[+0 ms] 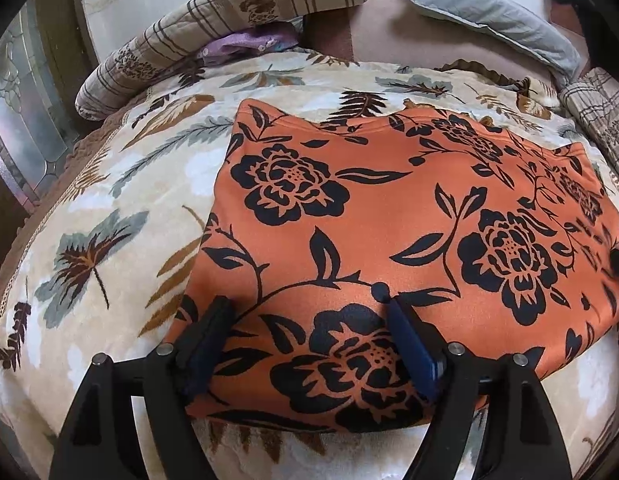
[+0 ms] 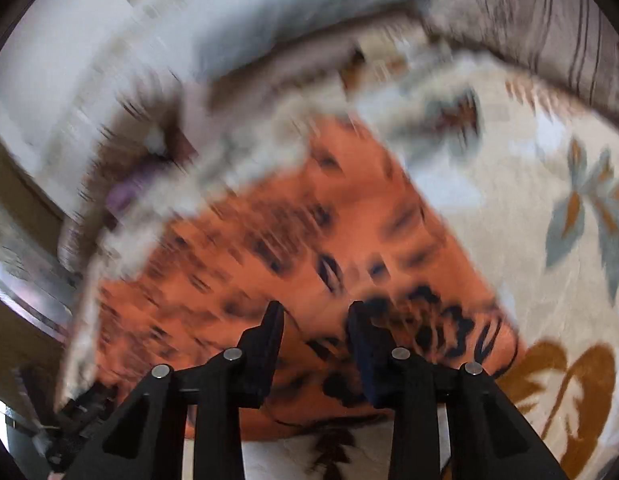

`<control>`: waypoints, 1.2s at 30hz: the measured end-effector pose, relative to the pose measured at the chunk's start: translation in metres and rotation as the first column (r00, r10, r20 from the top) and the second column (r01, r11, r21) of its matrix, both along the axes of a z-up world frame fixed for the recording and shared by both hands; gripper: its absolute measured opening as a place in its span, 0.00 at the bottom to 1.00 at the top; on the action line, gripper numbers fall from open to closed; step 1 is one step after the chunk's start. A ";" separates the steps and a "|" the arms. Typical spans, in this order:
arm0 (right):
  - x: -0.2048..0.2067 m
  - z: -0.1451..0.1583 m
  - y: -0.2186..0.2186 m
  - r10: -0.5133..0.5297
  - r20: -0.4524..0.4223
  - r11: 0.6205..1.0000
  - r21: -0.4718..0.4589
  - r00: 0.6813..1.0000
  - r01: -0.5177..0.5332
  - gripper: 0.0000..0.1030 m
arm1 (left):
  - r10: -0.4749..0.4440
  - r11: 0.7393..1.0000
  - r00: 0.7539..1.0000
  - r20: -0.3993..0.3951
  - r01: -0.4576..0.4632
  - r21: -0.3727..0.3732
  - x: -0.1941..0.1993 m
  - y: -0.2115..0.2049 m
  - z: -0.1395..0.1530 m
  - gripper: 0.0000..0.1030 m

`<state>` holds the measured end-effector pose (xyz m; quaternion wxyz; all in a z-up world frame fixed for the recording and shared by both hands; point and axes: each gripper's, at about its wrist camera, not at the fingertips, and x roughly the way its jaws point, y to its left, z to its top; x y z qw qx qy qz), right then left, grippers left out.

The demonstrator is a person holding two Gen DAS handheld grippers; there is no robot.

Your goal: Fold small clothes

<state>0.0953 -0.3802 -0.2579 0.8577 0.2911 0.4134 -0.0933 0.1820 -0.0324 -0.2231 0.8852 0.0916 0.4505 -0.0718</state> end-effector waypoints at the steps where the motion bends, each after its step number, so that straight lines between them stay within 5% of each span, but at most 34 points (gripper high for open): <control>1: -0.001 0.003 0.000 -0.009 0.012 1.000 0.003 1.000 0.009 0.37 | -0.001 1.000 1.000 -0.016 0.001 0.005 0.001 0.000 0.002 0.78; 6: 0.002 0.024 -0.002 0.002 0.064 1.000 0.013 0.998 -0.003 0.37 | 0.048 0.997 0.998 0.030 -0.046 -0.070 0.006 0.020 0.029 0.84; 11: 0.052 0.046 -0.016 -0.002 0.072 1.000 -0.022 0.997 0.003 0.37 | 0.143 0.990 0.987 -0.069 -0.143 0.001 0.036 0.039 0.011 0.88; 16: 0.141 0.033 -0.036 -0.018 -0.070 0.999 -0.052 0.997 0.014 0.37 | 0.126 0.991 0.984 -0.127 -0.130 -0.022 0.049 0.041 -0.004 0.95; 19: 0.179 -0.003 -0.045 -0.024 -0.211 0.993 -0.115 0.977 0.000 0.37 | 0.145 0.978 0.973 -0.181 -0.169 -0.125 0.058 0.056 -0.015 1.00; 23: 0.189 0.016 -0.024 -0.043 -0.196 0.978 -0.209 0.980 0.002 0.38 | 0.106 0.988 0.989 -0.107 -0.116 -0.101 0.049 0.051 -0.015 1.00; 26: 0.195 0.040 0.027 0.109 -0.118 0.974 -0.186 0.987 -0.129 0.38 | 0.097 0.986 0.991 -0.094 -0.108 -0.125 0.047 0.054 -0.016 1.00; 28: 0.206 0.052 0.083 0.280 -0.067 0.950 -0.128 0.958 -0.286 0.38 | 0.092 0.987 0.992 -0.084 -0.102 -0.127 0.044 0.055 -0.016 1.00; 31: 0.224 0.059 0.167 0.494 -0.032 0.866 -0.070 0.869 -0.495 0.38 | 0.084 0.987 0.994 -0.075 -0.094 -0.133 0.041 0.056 -0.017 1.00; 36: 0.253 0.036 0.266 0.649 -0.081 0.759 0.004 0.756 -0.651 0.38 | 0.045 0.989 0.997 -0.059 -0.053 -0.140 0.039 0.058 -0.016 1.00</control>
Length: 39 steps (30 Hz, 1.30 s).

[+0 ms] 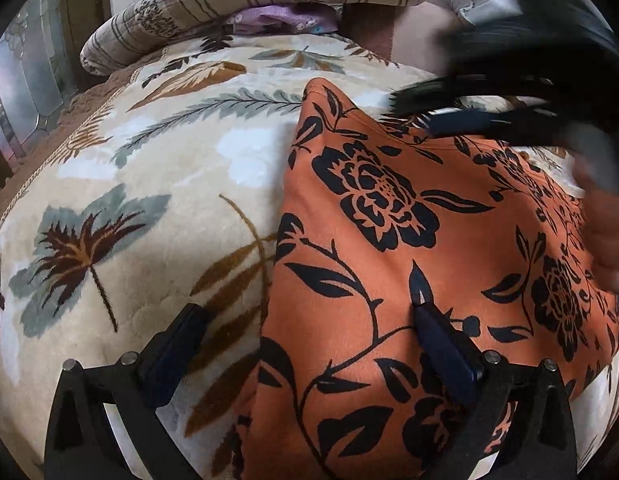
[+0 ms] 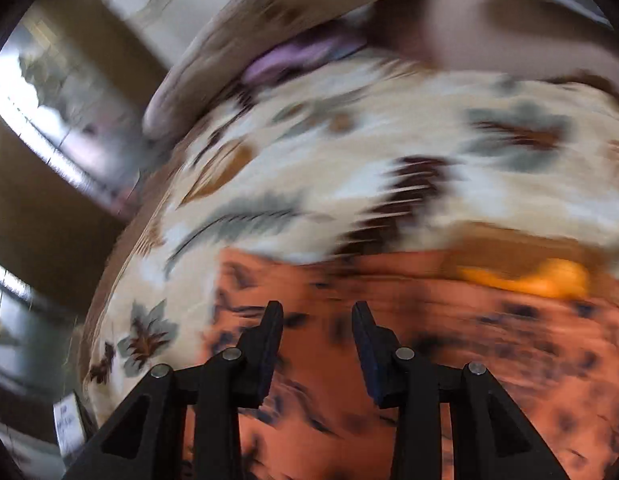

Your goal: Fold small clothes

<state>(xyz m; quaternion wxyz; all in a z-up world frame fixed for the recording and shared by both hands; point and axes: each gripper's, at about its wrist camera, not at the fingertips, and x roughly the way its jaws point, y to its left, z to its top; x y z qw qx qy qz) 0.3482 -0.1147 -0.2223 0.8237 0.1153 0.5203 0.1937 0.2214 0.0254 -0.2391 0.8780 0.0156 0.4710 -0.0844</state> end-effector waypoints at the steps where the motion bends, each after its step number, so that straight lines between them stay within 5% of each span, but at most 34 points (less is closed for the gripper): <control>1: 0.010 -0.012 0.014 0.009 -0.029 0.999 -0.032 1.000 -0.010 0.38 | -0.007 1.000 1.000 0.003 0.007 -0.003 -0.001 0.000 0.000 1.00; 4: 0.022 -0.031 0.024 0.002 -0.039 0.997 -0.077 0.999 -0.005 0.37 | -0.026 1.000 1.000 0.009 0.026 -0.014 -0.001 0.003 0.000 1.00; 16: -0.042 0.018 -0.072 -0.172 0.006 0.984 -0.042 0.985 0.172 0.37 | -0.016 1.000 0.999 0.028 0.016 -0.004 -0.004 0.001 -0.003 1.00; 23: -0.071 -0.022 -0.136 -0.303 -0.091 0.948 -0.127 0.949 0.290 0.38 | 0.011 1.000 1.000 0.026 -0.011 0.009 -0.003 -0.002 -0.003 1.00; 34: -0.122 0.015 -0.151 -0.328 0.019 0.943 -0.053 0.945 0.328 0.38 | 0.020 0.999 0.999 -0.030 -0.019 0.026 0.003 -0.007 0.010 1.00; 39: -0.174 0.024 -0.184 -0.382 0.056 0.920 -0.070 0.922 0.386 0.40 | -0.028 1.000 0.995 0.096 0.027 0.015 -0.015 -0.018 0.041 1.00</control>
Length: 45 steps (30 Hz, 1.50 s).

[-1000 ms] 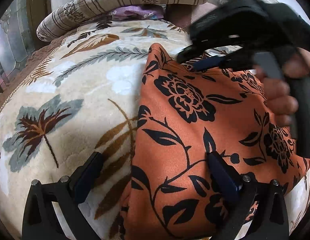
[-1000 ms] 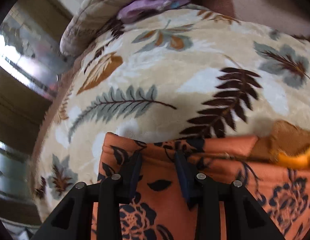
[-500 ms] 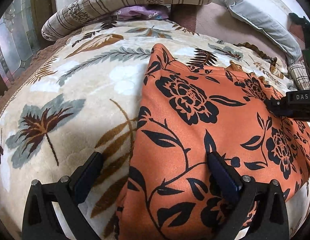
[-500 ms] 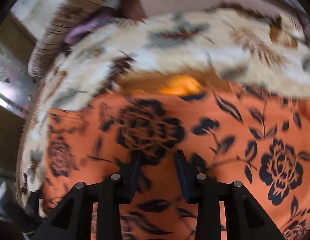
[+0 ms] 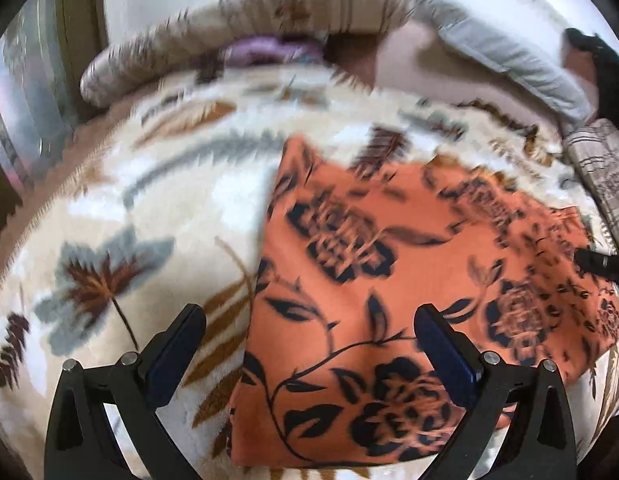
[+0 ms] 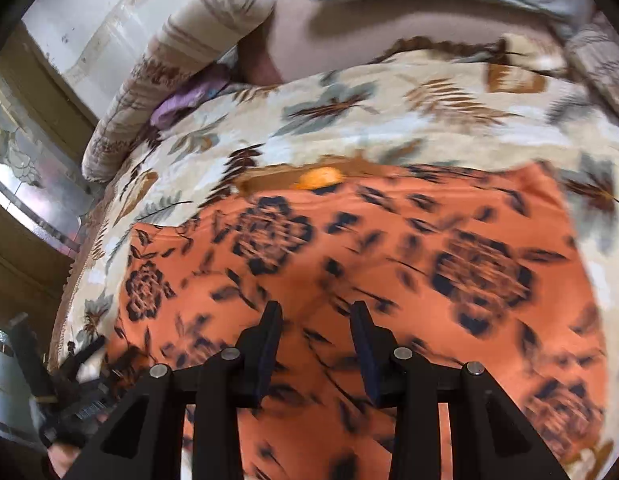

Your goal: Fold small clothes

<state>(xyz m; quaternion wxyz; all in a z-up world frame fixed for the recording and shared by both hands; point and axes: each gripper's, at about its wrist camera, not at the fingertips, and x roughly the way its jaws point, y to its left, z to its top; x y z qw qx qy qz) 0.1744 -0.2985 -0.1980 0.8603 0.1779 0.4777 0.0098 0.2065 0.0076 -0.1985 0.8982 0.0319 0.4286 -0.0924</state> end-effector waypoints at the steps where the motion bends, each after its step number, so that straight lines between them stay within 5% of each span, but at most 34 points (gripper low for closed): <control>1: -0.009 0.000 -0.006 -0.010 0.001 1.000 0.001 1.000 0.010 0.50 | -0.019 1.000 1.000 0.018 0.018 0.007 -0.004 -0.005 0.004 1.00; 4: -0.029 -0.007 -0.021 -0.037 0.001 0.999 -0.003 0.999 0.037 0.55 | -0.078 0.996 0.997 0.023 0.077 0.047 -0.012 -0.022 0.003 1.00; 9: -0.041 -0.036 -0.034 -0.059 -0.050 0.998 0.025 0.997 0.060 0.55 | -0.128 0.972 0.988 -0.085 0.142 0.190 -0.012 -0.051 -0.032 1.00; 18: -0.083 -0.005 -0.065 -0.121 0.033 0.981 0.159 0.992 0.114 0.55 | -0.106 0.980 0.994 -0.019 0.108 0.169 -0.031 -0.034 -0.010 1.00; 27: -0.144 -0.016 -0.104 -0.293 0.028 0.868 0.426 0.956 0.253 0.59 | -0.008 0.985 1.000 0.015 0.005 0.171 -0.036 -0.009 0.001 1.00; 34: -0.129 -0.043 -0.118 -0.360 -0.007 0.861 0.381 0.933 0.336 0.59 | 0.035 0.979 0.995 -0.089 -0.016 0.203 -0.024 -0.004 -0.027 1.00; 36: -0.128 -0.049 -0.122 -0.371 -0.031 0.840 0.414 0.928 0.350 0.58 | 0.027 0.980 0.997 -0.076 -0.011 0.201 -0.025 -0.004 -0.023 1.00; 45: -0.144 -0.025 -0.109 -0.320 0.085 0.854 0.457 0.944 0.248 0.59 | -0.003 0.987 0.999 0.051 -0.005 0.162 -0.037 -0.011 0.007 1.00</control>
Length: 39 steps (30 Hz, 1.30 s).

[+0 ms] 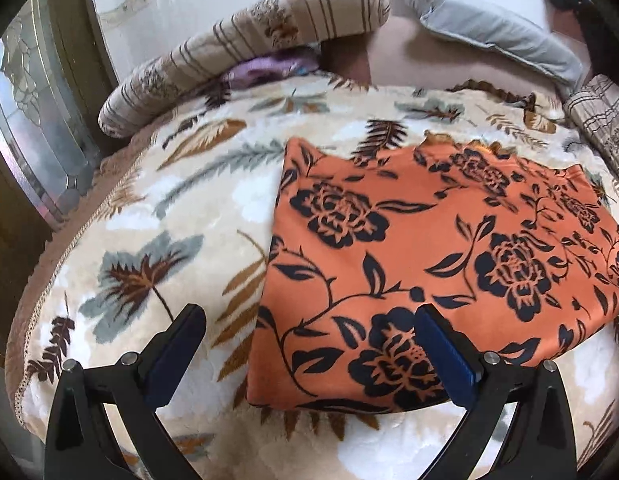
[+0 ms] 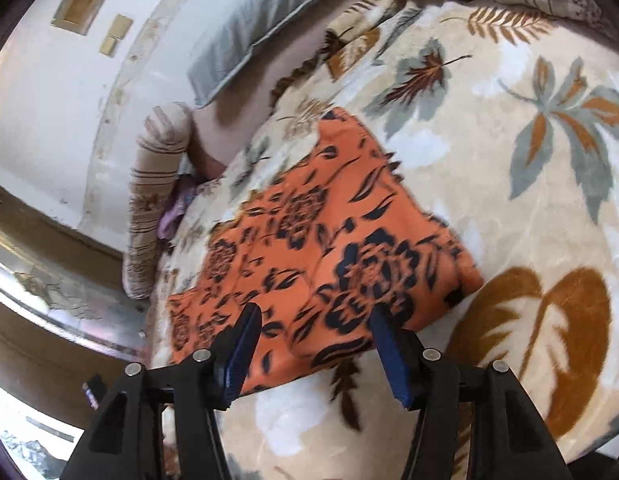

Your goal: Fold small clothes

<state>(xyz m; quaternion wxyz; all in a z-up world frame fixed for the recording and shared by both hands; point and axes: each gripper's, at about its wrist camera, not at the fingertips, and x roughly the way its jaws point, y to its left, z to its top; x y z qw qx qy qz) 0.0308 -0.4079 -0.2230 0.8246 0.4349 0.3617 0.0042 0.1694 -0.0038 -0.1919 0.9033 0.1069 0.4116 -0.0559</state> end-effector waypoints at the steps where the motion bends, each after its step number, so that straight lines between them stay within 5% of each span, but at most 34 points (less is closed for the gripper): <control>1: 0.000 0.000 0.002 0.009 0.006 1.000 0.009 1.000 -0.009 0.59 | 0.000 1.000 1.000 0.004 0.000 0.004 -0.001 -0.001 0.001 1.00; 8: 0.008 0.000 0.012 0.015 0.039 1.000 0.005 0.999 -0.015 0.59 | -0.015 1.000 1.000 -0.007 0.015 0.010 -0.002 -0.008 -0.004 1.00; 13: 0.024 -0.028 -0.002 -0.045 -0.109 0.999 -0.022 0.993 0.043 0.59 | -0.029 0.999 0.999 -0.035 0.031 0.044 0.000 -0.017 -0.016 1.00; 28: 0.001 -0.004 0.021 0.063 0.012 0.998 0.027 0.998 -0.064 0.59 | -0.009 1.000 0.999 -0.054 0.010 0.020 0.002 -0.010 -0.021 1.00; 39: 0.001 -0.023 0.032 0.070 -0.044 0.996 0.065 0.997 -0.067 0.59 | -0.005 1.000 1.000 -0.029 0.004 -0.016 0.000 -0.005 -0.011 1.00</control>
